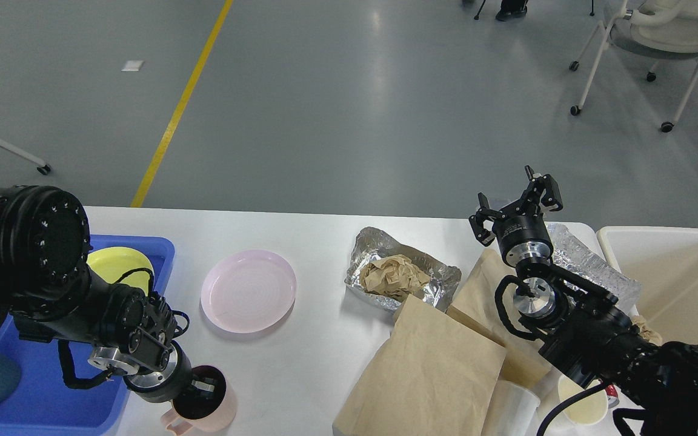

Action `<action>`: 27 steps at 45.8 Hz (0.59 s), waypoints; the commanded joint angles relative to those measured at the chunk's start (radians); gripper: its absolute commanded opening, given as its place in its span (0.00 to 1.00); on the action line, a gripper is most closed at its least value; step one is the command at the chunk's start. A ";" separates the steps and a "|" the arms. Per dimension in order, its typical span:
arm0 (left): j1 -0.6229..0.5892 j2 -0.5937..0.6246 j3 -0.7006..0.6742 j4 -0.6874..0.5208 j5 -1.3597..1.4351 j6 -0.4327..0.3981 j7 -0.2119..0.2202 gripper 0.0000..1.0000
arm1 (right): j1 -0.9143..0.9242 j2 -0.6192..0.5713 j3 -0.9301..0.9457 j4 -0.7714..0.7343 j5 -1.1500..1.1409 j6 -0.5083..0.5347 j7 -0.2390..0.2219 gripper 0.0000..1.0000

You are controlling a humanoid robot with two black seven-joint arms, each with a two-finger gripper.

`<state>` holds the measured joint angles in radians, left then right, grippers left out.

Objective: Tidy desktop
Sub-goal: 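Move the left gripper to the pink mug and grasp its rim, then lift the pink mug and set it in the blue tray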

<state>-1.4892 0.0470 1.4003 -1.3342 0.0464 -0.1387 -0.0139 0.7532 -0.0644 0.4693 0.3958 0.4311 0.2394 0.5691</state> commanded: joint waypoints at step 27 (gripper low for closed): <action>-0.301 0.109 0.002 -0.031 0.024 -0.390 -0.032 0.00 | 0.000 0.000 0.000 0.000 0.000 0.000 0.000 1.00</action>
<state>-1.6673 0.1093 1.4014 -1.3651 0.0605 -0.3778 -0.0298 0.7532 -0.0644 0.4695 0.3958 0.4310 0.2392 0.5691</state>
